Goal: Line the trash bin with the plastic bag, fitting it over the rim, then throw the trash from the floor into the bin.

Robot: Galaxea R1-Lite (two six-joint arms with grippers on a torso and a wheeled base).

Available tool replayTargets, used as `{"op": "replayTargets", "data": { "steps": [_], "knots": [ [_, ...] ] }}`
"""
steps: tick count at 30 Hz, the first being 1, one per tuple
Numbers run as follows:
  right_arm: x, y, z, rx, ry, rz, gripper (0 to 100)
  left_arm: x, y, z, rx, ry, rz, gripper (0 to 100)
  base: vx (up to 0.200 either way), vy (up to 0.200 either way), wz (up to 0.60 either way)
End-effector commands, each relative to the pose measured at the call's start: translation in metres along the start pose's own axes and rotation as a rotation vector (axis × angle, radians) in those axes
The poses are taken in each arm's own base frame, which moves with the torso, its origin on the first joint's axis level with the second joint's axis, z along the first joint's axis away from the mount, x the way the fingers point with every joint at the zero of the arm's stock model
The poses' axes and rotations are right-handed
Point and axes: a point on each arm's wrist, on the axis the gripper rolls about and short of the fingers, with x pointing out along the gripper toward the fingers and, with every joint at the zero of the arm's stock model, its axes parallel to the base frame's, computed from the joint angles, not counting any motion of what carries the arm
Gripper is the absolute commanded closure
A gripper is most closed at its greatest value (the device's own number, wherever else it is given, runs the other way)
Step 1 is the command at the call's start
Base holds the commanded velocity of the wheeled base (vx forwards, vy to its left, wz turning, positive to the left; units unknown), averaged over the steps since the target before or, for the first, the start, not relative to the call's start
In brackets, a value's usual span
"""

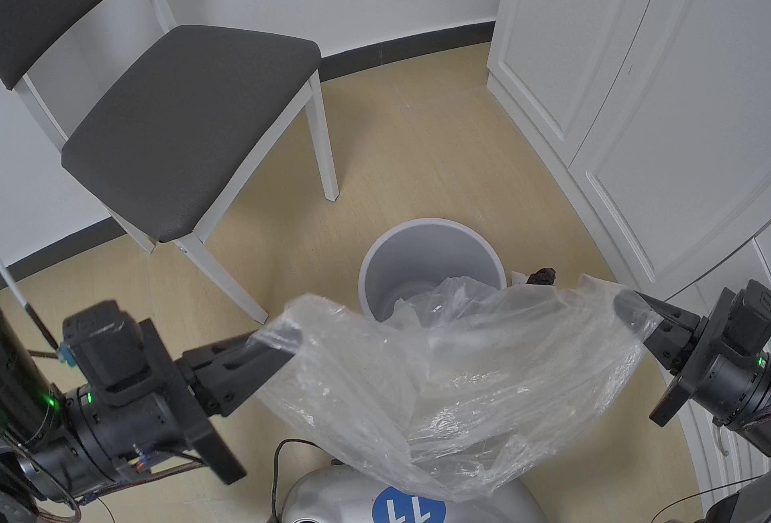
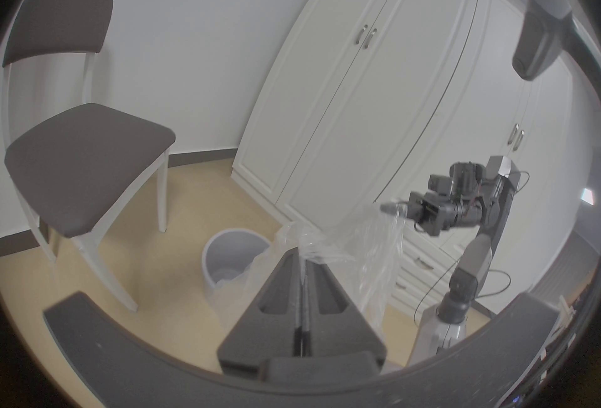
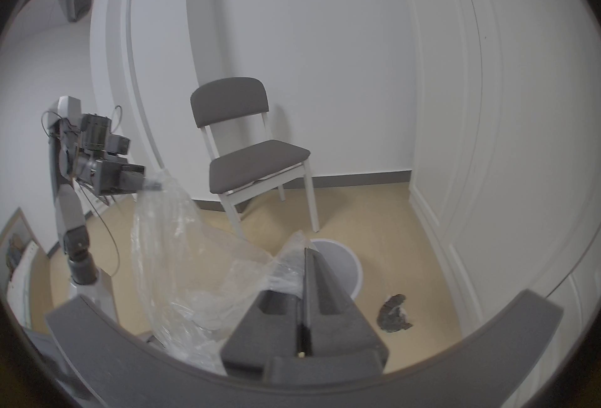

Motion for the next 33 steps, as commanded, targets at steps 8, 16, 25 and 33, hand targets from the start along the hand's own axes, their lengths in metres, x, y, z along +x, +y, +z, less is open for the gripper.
{"op": "replayTargets", "data": {
  "steps": [8,16,25,33],
  "knots": [
    [0.022,0.016,0.006,0.169,0.016,0.083,100,0.042,-0.010,0.010,-0.078,-0.028,-0.045,100,0.000,0.000,0.00],
    [0.032,0.022,0.006,0.234,0.033,0.087,100,0.038,-0.007,0.010,-0.201,-0.063,-0.033,100,0.000,0.000,0.00],
    [0.037,0.018,0.010,0.272,-0.019,0.061,100,0.065,-0.006,0.006,-0.217,-0.103,-0.046,100,0.000,0.000,0.00],
    [0.061,0.018,-0.002,0.329,0.039,0.023,100,0.093,0.004,-0.005,-0.211,-0.113,-0.079,100,0.000,0.000,0.00]
  ]
}}
